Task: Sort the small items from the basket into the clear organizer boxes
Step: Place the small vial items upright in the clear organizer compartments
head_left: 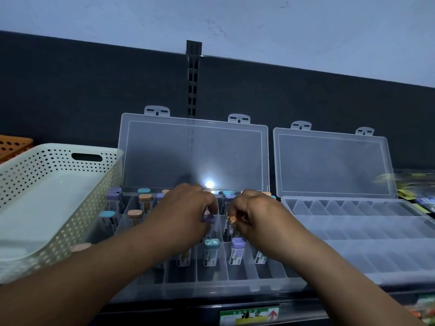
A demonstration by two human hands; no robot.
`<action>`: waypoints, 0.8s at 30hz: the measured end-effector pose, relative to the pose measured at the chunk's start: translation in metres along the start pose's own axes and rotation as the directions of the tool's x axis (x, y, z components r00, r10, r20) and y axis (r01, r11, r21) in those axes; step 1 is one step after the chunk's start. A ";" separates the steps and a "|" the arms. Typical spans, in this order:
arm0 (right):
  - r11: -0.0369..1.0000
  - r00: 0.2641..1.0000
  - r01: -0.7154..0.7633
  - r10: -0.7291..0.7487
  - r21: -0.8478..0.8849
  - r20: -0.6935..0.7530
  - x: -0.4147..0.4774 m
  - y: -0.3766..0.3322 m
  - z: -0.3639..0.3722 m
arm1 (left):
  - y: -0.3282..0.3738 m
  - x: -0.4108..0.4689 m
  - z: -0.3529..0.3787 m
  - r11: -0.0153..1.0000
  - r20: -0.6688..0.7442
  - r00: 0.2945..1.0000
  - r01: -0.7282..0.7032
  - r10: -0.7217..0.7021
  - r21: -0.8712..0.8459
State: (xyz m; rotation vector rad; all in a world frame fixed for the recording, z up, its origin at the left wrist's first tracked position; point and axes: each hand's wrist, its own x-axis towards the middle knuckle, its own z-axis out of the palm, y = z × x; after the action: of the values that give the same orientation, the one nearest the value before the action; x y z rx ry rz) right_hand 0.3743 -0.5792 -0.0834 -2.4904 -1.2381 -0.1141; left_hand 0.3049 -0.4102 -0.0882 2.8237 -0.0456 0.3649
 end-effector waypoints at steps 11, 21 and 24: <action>0.999 1.000 -0.021 0.021 -0.048 0.012 0.001 -0.004 -0.004 | 0.000 -0.003 -0.006 1.000 -0.001 1.000 0.011 -0.011 0.004; 0.984 0.999 0.034 -0.033 -0.174 0.011 0.016 -0.019 -0.011 | -0.019 -0.011 -0.030 0.995 -0.082 0.996 0.051 -0.044 0.084; 0.977 0.997 0.068 -0.060 -0.200 0.048 0.023 -0.028 -0.011 | -0.027 -0.019 -0.037 0.993 -0.065 0.995 0.077 -0.071 0.091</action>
State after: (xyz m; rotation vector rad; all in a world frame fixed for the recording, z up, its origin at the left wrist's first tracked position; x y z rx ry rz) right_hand 0.3674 -0.5498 -0.0597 -2.6360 -1.3874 -0.2155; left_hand 0.2798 -0.3733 -0.0663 2.8939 0.0911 0.4485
